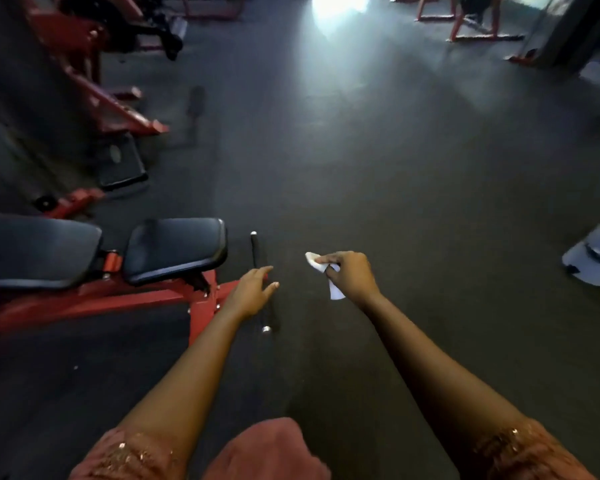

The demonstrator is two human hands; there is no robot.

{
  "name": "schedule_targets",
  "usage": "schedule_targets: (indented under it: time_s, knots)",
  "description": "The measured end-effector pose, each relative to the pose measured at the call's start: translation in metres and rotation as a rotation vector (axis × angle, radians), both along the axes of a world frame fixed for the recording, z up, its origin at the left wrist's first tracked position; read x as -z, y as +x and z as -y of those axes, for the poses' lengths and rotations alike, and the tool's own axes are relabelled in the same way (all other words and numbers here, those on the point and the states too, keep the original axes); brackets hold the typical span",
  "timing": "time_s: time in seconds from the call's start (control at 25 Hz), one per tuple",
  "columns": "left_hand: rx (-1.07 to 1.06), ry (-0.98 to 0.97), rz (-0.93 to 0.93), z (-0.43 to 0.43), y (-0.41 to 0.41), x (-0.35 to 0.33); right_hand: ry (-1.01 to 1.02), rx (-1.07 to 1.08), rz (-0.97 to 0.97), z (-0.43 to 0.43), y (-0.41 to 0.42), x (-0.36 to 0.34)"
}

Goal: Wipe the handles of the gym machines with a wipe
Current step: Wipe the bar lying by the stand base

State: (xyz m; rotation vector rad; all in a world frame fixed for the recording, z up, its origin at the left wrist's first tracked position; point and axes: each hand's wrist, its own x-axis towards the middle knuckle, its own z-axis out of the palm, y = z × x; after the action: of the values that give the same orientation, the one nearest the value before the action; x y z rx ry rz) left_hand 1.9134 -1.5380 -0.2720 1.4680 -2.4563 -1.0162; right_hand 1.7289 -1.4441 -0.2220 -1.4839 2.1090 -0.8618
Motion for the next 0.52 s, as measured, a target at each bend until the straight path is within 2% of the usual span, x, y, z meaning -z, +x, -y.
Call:
schedule_targets:
  time_s: [0.24,0.52]
  knots:
    - [-0.332,0.148,-0.043,0.076,-0.007,0.079,0.139,-0.196,0.006,0.133,-0.035,0.062]
    - [-0.766,0.412,-0.08,0.145,-0.028,0.25,0.301,-0.308,0.089,0.263,-0.054,0.233]
